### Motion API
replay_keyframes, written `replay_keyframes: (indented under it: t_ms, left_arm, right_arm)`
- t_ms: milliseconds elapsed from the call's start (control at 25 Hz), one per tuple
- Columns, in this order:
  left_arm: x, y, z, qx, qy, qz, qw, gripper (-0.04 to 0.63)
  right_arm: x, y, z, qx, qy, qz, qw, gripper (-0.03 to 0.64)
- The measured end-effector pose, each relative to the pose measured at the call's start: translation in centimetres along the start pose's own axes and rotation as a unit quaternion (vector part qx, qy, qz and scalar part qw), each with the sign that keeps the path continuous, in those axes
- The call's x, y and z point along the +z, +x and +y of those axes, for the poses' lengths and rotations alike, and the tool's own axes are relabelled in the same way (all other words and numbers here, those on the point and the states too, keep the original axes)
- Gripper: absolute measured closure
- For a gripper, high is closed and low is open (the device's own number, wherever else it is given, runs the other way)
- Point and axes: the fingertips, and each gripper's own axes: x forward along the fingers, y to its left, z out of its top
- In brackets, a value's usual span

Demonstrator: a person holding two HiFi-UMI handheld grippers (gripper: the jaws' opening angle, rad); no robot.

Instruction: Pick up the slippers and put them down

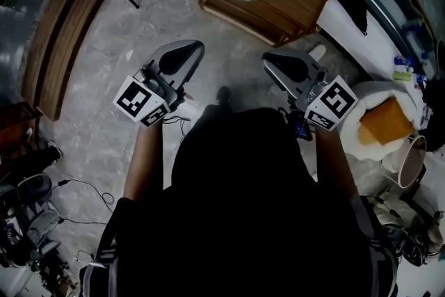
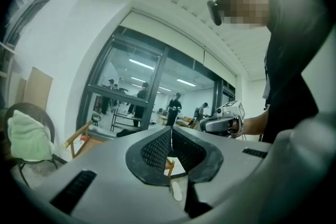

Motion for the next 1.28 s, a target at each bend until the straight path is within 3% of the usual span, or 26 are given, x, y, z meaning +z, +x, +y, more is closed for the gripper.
replay_keyframes:
  t_ms: [160,360,800,1080,1280]
  left_arm:
    - [-0.7,2.1,2.7,-0.034,-0.012,0.018,0.9992,0.58]
    - [-0.8,6.9,4.5,-0.059,-0.01,0.037,0.9975,0.58]
    - [2.0,16.9,12.6,-0.028,0.001,0.068,0.9973,0.58]
    - [4.2,23.8,16.5,-0.011,0.013,0.082,0.9965,0.58]
    - [3.4,27.2,17.9,-0.021,0.005,0.107,0.994,0.58]
  right_arm:
    - [1.7,1.2,-4.1,-0.039,0.006,-0.013,0.999,0.588]
    - [1.4,1.0,-8.3,-0.049,0.038,-0.021,0.998,0.588]
    - [1.2,3.5,-21.1,0.006,0.061,-0.019,0.998,0.588]
    - [3.2,3.6,-28.4,0.046,0.082,-0.056,0.994,0.588]
    - [2.8,4.1,-31.6,0.057,0.12,-0.079,0.988,0.588]
